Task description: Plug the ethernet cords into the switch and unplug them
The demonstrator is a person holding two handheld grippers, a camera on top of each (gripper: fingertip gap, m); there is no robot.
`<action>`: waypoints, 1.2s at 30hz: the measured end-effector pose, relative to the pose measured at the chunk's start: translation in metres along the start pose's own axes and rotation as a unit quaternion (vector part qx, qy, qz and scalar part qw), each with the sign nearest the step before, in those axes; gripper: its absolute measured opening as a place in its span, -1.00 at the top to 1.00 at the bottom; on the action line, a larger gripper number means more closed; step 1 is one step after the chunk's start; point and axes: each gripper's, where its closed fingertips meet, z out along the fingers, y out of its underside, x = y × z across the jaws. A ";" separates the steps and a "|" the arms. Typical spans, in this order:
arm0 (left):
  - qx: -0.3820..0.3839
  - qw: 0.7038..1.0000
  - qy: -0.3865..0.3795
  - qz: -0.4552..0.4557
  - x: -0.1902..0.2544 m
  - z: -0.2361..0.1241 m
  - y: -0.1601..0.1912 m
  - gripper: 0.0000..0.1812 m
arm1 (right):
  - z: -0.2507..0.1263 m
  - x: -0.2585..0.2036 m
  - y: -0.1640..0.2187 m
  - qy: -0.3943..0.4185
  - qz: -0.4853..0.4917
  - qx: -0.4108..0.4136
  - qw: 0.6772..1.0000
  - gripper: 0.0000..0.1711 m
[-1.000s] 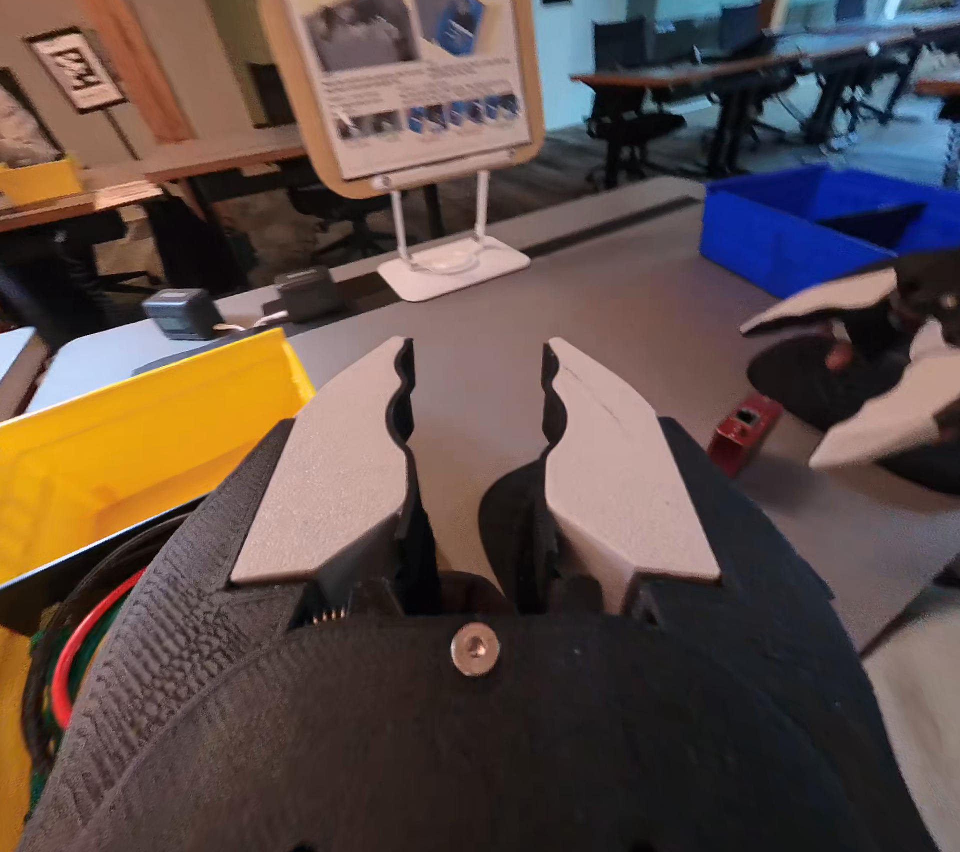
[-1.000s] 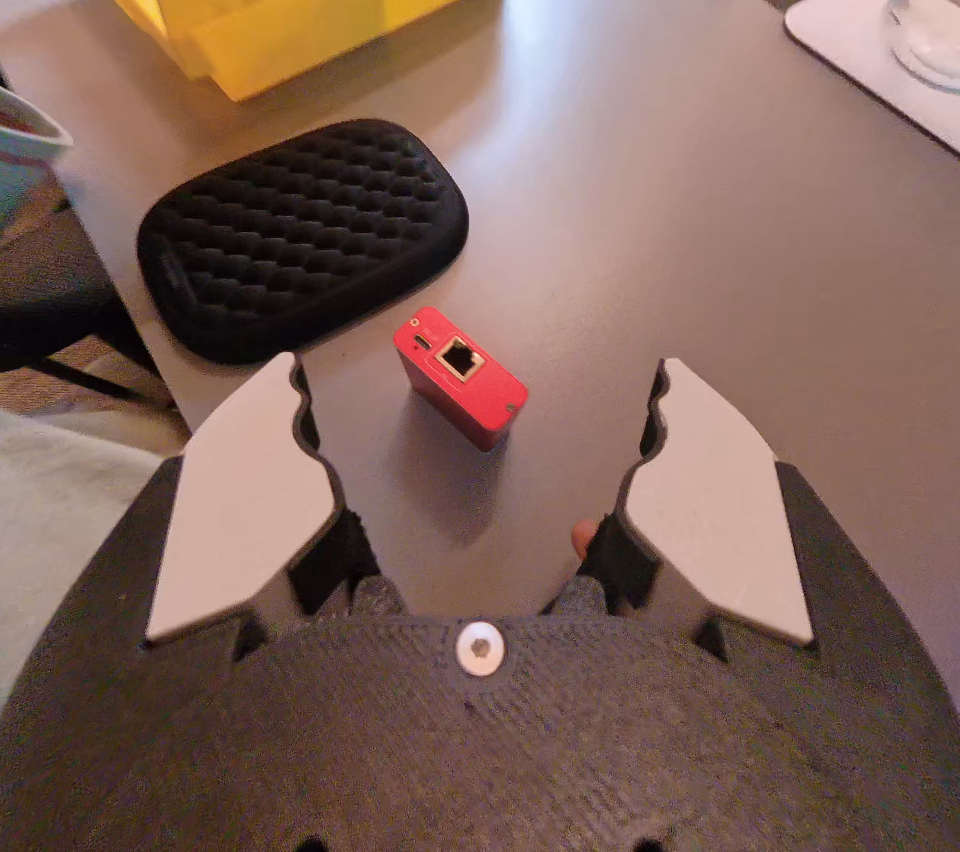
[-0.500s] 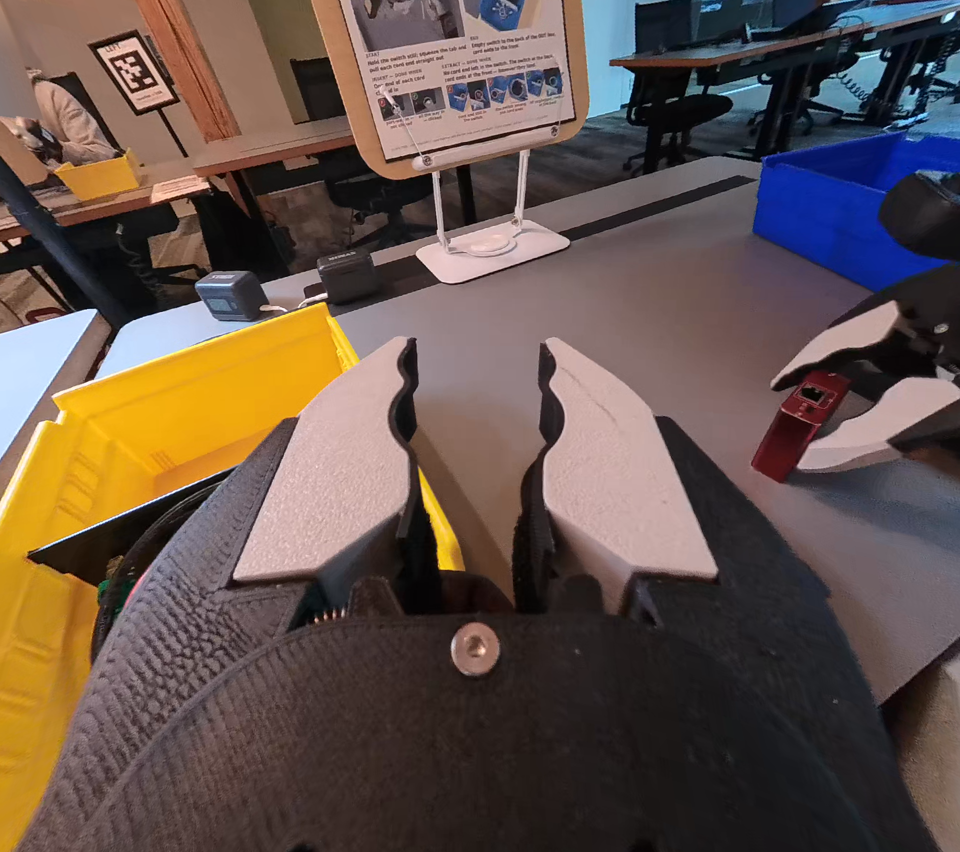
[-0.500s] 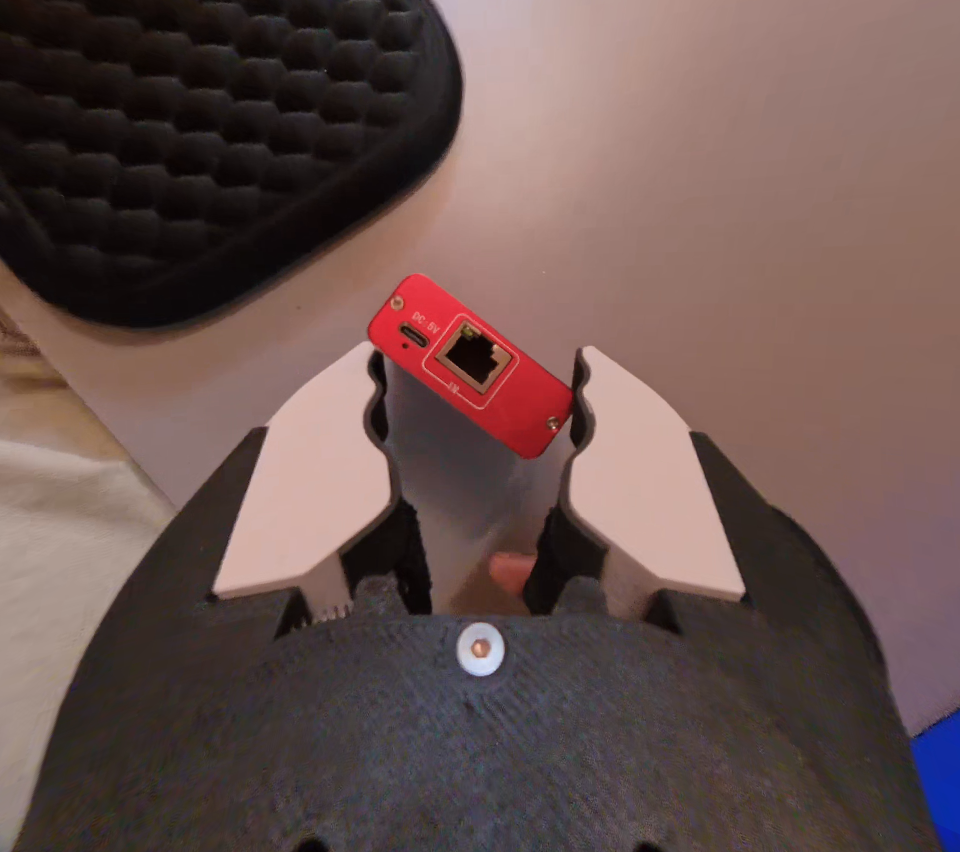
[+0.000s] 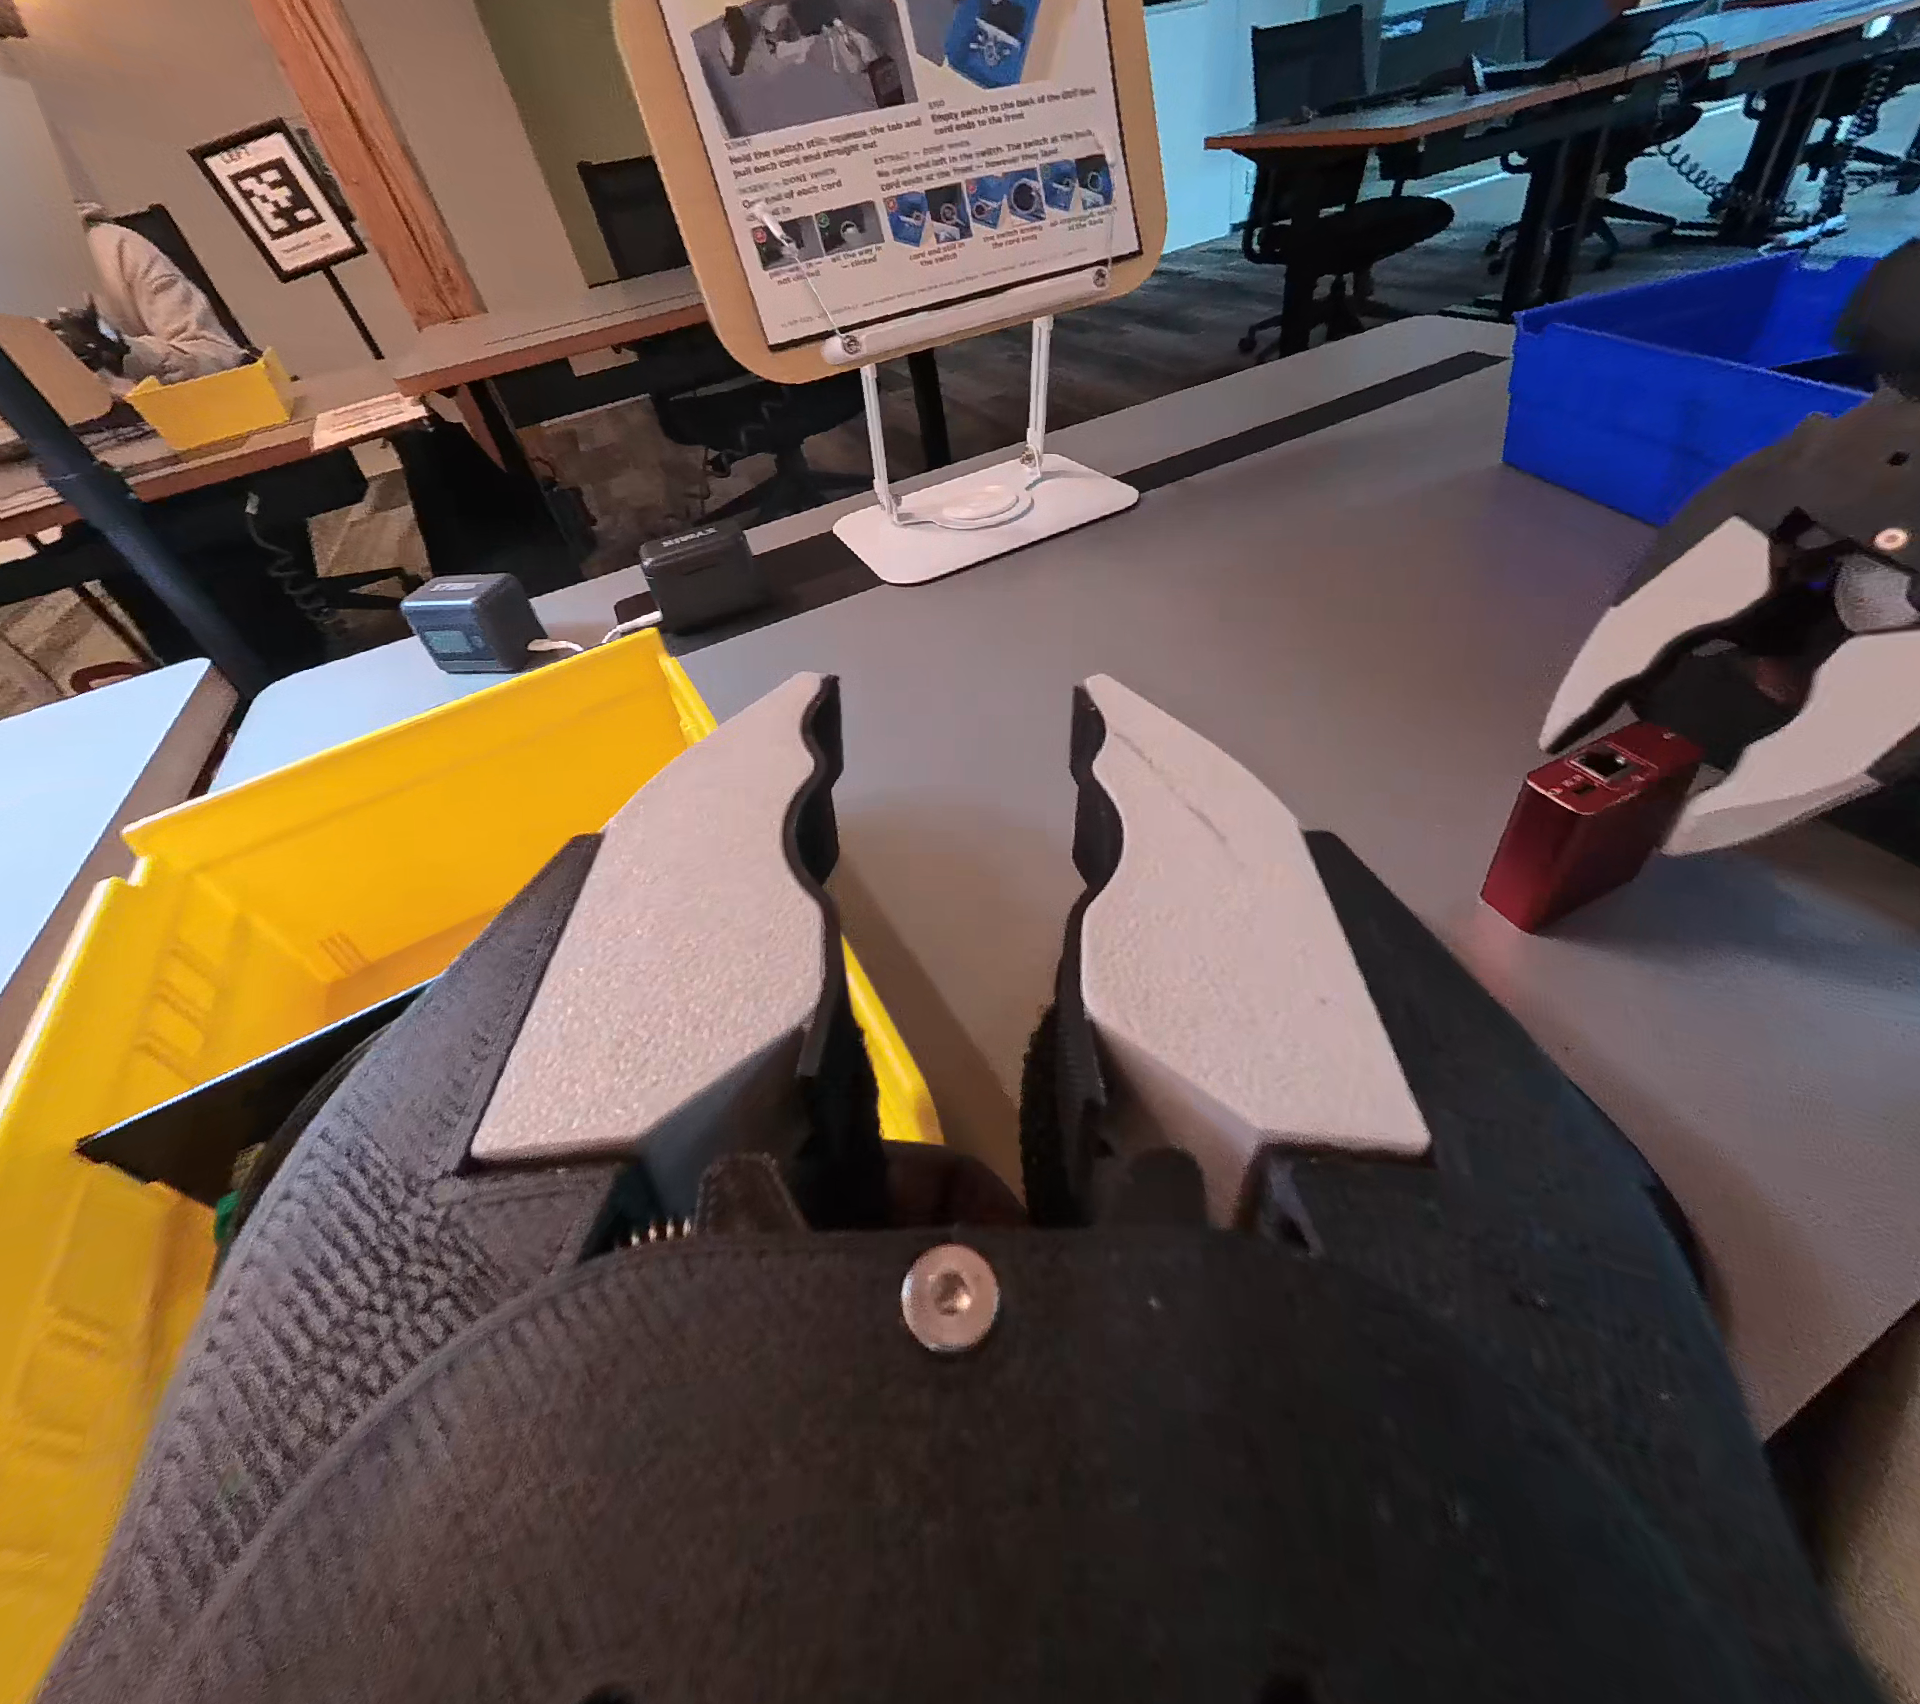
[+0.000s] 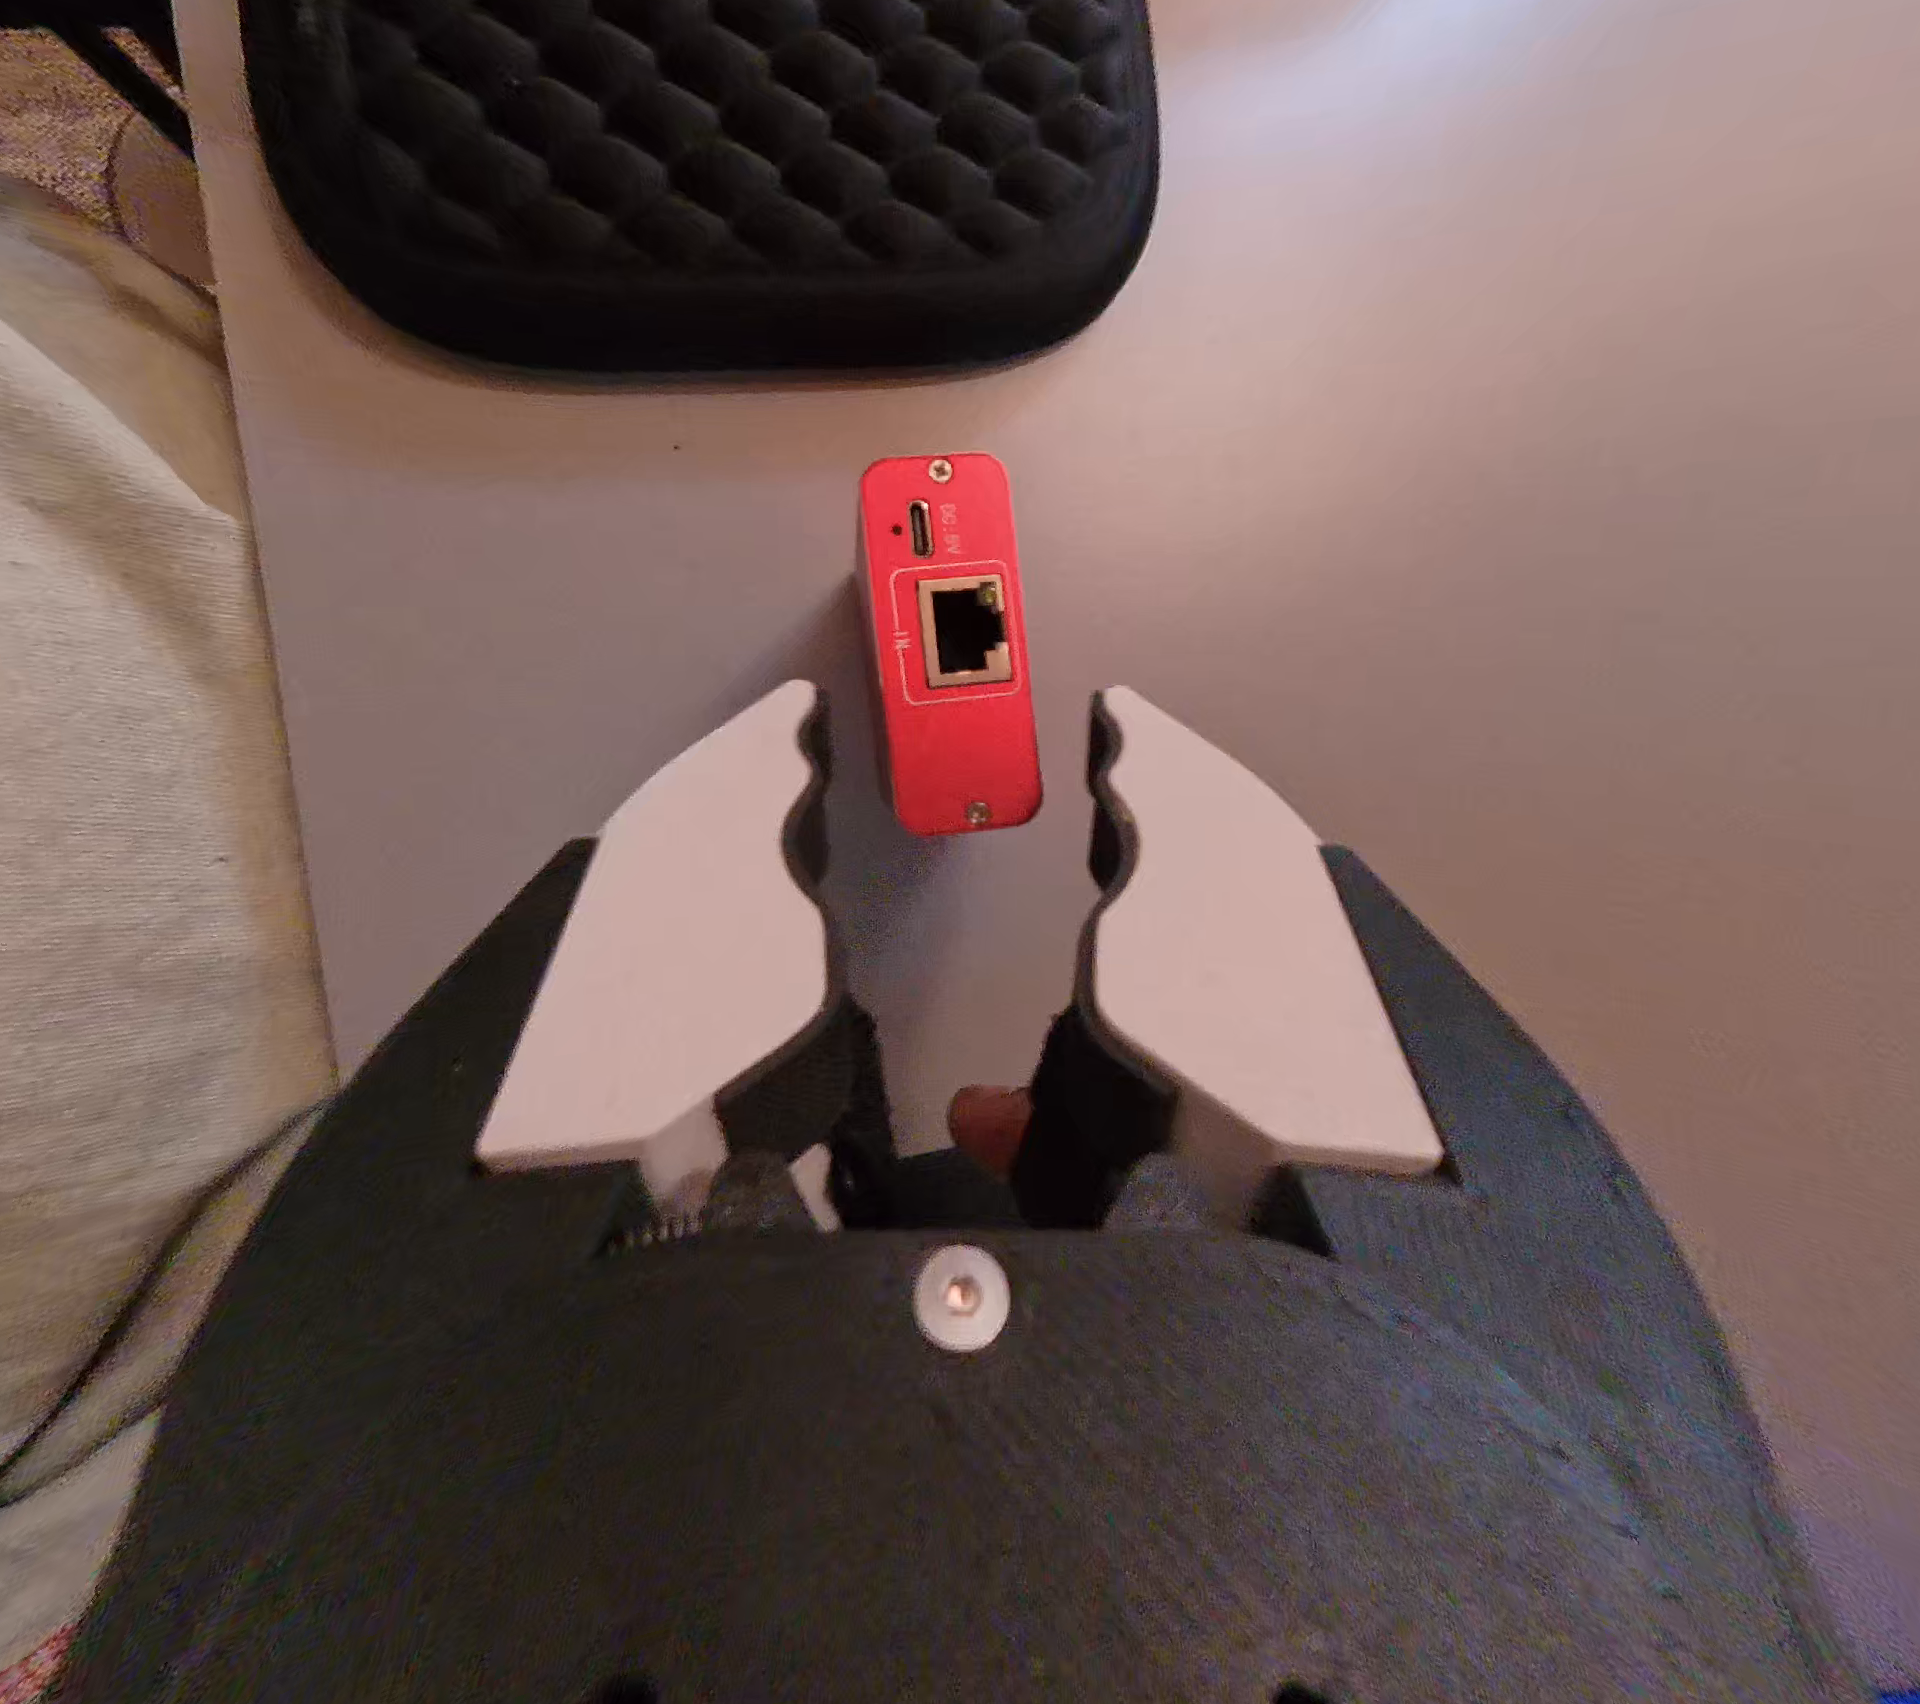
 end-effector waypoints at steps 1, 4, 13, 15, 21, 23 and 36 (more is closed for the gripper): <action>0.001 1.000 0.011 0.006 0.004 0.001 0.000 0.53 | 0.002 -0.001 0.001 0.000 -0.002 -0.002 1.000 0.56; 0.039 0.995 0.086 0.016 0.032 0.007 -0.008 0.50 | 0.002 0.001 -0.004 -0.005 0.034 0.046 0.998 0.68; 0.139 0.893 0.307 -0.299 0.128 0.062 -0.031 0.26 | -0.115 0.042 -0.065 -0.059 0.260 0.579 0.771 0.69; 0.110 0.866 0.355 -0.333 0.167 0.076 -0.024 0.24 | -0.131 0.036 -0.072 -0.076 0.253 0.633 0.728 0.69; 0.150 0.855 0.396 -0.299 0.225 0.075 -0.030 0.66 | -0.132 0.009 -0.087 -0.139 0.242 0.670 0.688 0.69; 0.145 0.871 0.399 -0.247 0.224 0.070 -0.029 0.69 | -0.128 0.004 -0.084 -0.167 0.250 0.657 0.691 0.69; -0.093 0.978 0.057 0.177 0.161 0.102 0.038 0.70 | -0.095 0.016 -0.083 0.282 0.062 0.356 0.889 0.28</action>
